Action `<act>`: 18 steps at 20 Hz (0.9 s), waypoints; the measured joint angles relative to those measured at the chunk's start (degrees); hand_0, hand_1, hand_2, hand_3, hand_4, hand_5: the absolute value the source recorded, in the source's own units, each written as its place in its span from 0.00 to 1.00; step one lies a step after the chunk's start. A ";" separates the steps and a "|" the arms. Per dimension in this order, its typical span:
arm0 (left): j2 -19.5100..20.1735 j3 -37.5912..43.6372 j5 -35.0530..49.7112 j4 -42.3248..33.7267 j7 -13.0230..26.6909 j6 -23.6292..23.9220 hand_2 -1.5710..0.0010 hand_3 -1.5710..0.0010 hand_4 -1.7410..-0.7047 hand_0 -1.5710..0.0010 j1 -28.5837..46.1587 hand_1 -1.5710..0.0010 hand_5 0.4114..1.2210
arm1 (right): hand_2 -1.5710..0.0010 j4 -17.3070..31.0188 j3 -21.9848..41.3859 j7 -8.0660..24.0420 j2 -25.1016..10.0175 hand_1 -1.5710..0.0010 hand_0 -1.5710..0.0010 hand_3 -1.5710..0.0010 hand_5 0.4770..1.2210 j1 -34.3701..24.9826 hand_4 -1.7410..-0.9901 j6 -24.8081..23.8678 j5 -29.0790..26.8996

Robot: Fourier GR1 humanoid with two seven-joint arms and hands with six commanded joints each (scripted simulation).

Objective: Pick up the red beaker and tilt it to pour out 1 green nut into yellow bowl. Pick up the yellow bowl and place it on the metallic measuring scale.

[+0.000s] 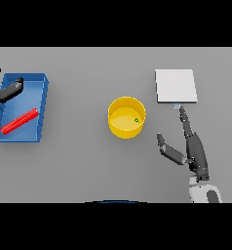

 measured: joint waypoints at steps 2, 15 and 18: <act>-0.74 0.51 0.56 -0.28 -1.59 0.91 0.97 0.97 0.92 0.97 0.41 0.97 0.32 | 1.00 0.03 0.95 0.49 -0.18 1.00 1.00 1.00 0.25 -0.03 0.72 -0.79 2.48; -2.43 -0.33 0.19 0.10 -1.77 1.57 1.00 1.00 0.91 1.00 -0.42 1.00 0.37 | 1.00 4.99 10.67 4.43 -15.57 1.00 1.00 1.00 0.26 -20.39 0.62 13.06 17.85; -2.30 0.04 0.27 0.69 -2.07 1.52 1.00 1.00 0.91 1.00 -0.83 1.00 0.38 | 1.00 7.26 14.17 3.10 -18.05 1.00 1.00 1.00 0.25 -25.83 0.63 16.62 21.71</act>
